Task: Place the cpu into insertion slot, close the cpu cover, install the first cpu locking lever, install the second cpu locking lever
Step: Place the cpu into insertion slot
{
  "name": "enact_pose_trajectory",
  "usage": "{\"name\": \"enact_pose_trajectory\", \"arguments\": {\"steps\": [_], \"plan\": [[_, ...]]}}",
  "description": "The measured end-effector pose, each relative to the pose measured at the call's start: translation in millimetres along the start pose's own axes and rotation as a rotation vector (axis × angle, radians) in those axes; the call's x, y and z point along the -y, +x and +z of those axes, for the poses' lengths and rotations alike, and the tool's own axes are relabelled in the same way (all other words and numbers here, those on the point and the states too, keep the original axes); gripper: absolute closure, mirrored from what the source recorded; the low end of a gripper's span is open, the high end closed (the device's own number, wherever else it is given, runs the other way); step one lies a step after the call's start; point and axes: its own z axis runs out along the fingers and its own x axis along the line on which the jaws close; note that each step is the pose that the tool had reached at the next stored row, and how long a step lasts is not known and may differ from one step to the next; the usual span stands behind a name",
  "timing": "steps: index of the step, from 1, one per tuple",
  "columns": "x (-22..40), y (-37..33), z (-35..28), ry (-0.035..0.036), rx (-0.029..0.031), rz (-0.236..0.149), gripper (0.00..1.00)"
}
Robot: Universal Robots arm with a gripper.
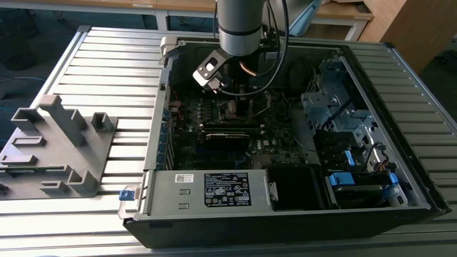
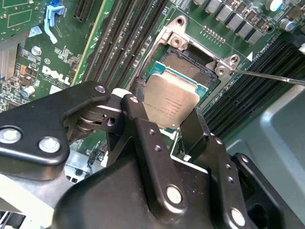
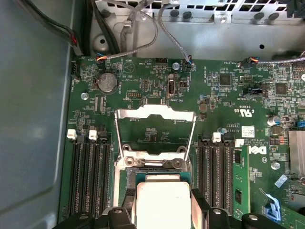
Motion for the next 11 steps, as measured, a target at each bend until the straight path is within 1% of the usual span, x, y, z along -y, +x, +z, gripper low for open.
{"name": "enact_pose_trajectory", "arguments": {"steps": [7, 11], "plan": [[1.4, 1.3, 1.7, -0.0002, -0.0003, 0.0, 0.46], [2.0, 1.5, 7.1, 0.0, -0.0001, 0.001, 0.46]]}}
